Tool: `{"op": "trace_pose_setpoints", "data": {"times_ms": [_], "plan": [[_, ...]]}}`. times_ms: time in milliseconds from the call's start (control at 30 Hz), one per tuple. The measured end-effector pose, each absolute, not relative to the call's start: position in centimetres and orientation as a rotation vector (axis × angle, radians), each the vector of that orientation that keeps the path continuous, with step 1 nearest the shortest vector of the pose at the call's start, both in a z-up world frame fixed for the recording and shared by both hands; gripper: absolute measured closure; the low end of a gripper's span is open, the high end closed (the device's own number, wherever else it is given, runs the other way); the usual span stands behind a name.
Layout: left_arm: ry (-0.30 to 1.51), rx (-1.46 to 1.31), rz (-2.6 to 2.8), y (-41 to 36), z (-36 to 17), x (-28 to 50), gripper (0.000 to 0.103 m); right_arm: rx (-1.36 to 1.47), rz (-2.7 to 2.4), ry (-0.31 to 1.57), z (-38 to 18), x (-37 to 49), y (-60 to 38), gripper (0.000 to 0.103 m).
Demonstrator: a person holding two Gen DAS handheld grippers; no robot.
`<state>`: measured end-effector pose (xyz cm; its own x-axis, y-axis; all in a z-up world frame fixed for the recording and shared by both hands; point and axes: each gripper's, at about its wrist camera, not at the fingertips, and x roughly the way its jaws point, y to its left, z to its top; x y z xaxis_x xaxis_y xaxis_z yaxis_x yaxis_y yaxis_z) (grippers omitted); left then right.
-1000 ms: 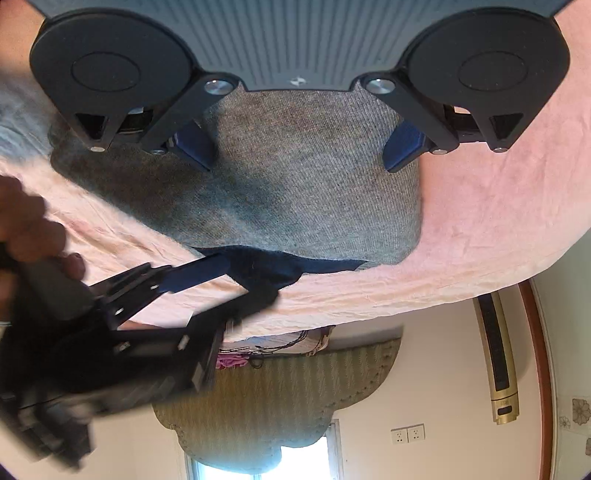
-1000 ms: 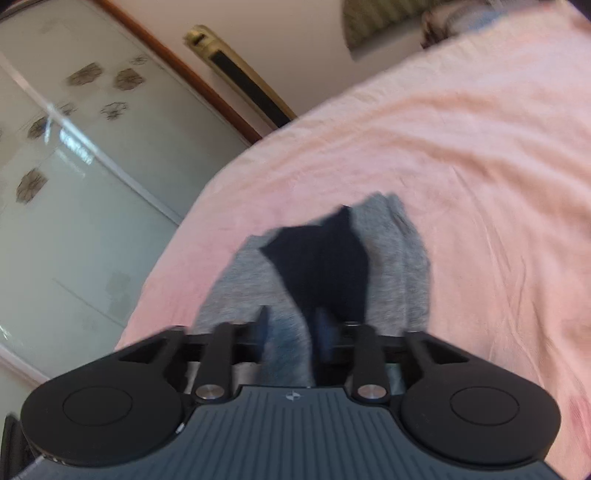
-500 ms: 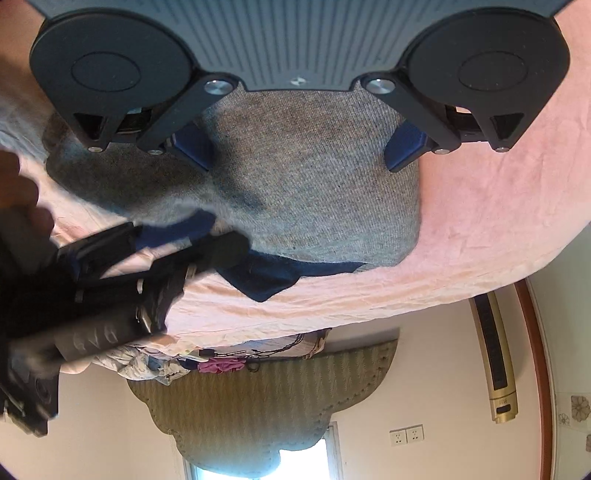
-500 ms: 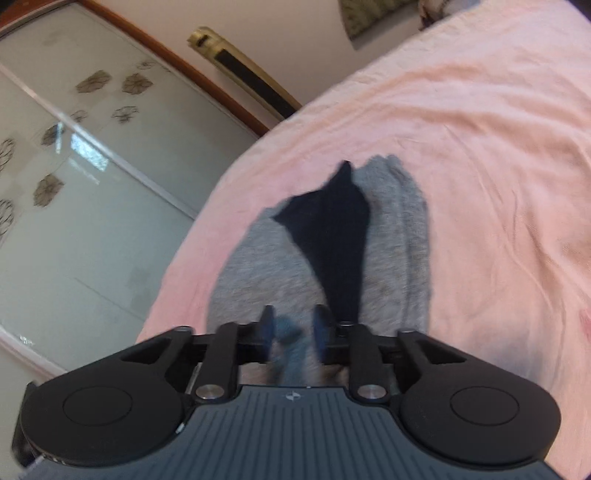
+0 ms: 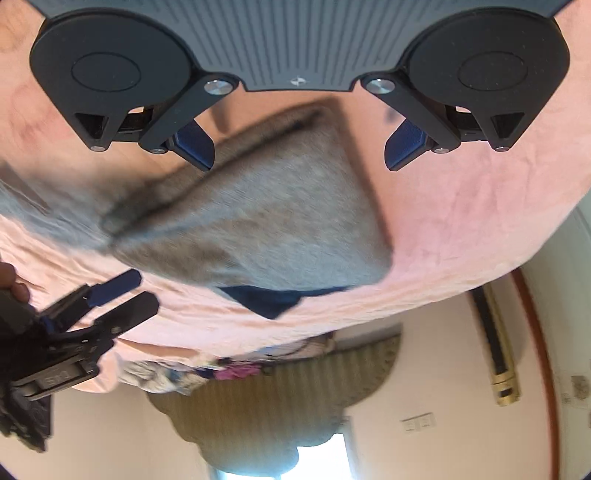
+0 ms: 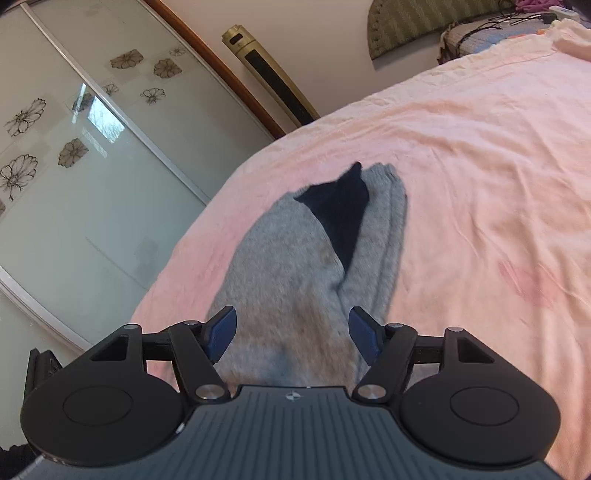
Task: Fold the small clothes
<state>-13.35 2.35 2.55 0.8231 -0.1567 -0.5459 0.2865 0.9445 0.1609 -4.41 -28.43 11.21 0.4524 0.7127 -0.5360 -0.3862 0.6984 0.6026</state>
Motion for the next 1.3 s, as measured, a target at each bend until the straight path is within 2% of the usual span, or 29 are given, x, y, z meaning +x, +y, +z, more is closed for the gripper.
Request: {"op": "trace_pose_setpoints", "data": {"times_ms": [100,133,167,200,267,300,367,533,733,867,900,933,967,1000,1033,1067,1100,1133,1300], "plan": [[0.565,0.242,-0.228,2.2,2.2,-12.9,0.004,0.396,0.688,0.895,10.5,-4.3,-28.4,0.037],[0.566,0.231,-0.219,2.3,2.3,-12.6,0.011,0.377,0.689,0.916,10.1,-4.1,-28.1,0.039],[0.569,0.223,-0.208,2.5,2.4,-12.3,0.024,0.360,0.689,0.936,9.8,-3.9,-27.8,0.041],[0.576,0.212,-0.197,2.6,2.5,-12.0,0.032,0.347,0.688,0.954,9.4,-3.8,-27.4,0.046],[0.587,0.195,-0.211,2.9,2.5,-11.7,0.069,0.306,0.697,0.972,8.9,-3.8,-26.6,0.064],[0.589,0.204,-0.213,2.9,2.4,-11.6,0.073,0.272,0.700,0.972,8.8,-4.0,-26.2,0.073],[0.572,0.214,-0.215,3.0,1.9,-11.6,0.084,0.241,0.716,0.957,9.0,-4.1,-25.9,0.077],[0.537,0.203,-0.211,4.0,2.8,-12.9,0.090,0.194,0.749,0.926,10.7,-5.0,-26.3,0.087],[0.606,0.231,-0.208,4.3,1.8,-13.1,0.090,0.142,0.762,1.012,8.5,-5.7,-26.7,0.088],[0.634,0.215,-0.281,4.6,3.5,-13.9,0.089,0.213,0.772,0.963,10.6,-5.0,-27.8,0.082],[0.633,0.192,-0.336,4.8,4.1,-14.3,0.089,0.248,0.779,0.942,11.4,-4.4,-28.2,0.073],[0.618,0.160,-0.379,5.1,4.8,-14.6,0.088,0.292,0.789,0.915,12.2,-3.7,-28.7,0.054],[0.595,0.126,-0.402,5.2,5.6,-14.7,0.086,0.329,0.787,0.877,13.0,-3.1,-29.1,0.045],[0.573,0.091,-0.412,5.1,6.2,-14.4,0.083,0.361,0.776,0.840,13.5,-2.3,-29.3,0.029],[0.548,0.060,-0.408,5.0,6.6,-14.0,0.067,0.389,0.763,0.810,14.1,-1.1,-29.3,0.023],[0.519,0.039,-0.398,4.8,6.7,-13.5,0.038,0.406,0.764,0.793,14.3,0.4,-29.0,0.024],[0.493,0.032,-0.382,4.5,6.5,-12.8,0.025,0.422,0.762,0.786,14.2,1.9,-28.5,0.024],[0.477,0.031,-0.370,4.3,5.9,-12.1,0.018,0.445,0.753,0.795,13.9,3.7,-27.8,0.024],[0.619,0.068,-0.356,2.6,1.7,-9.0,0.019,0.381,0.666,0.913,10.8,11.6,-22.8,0.031]]}}
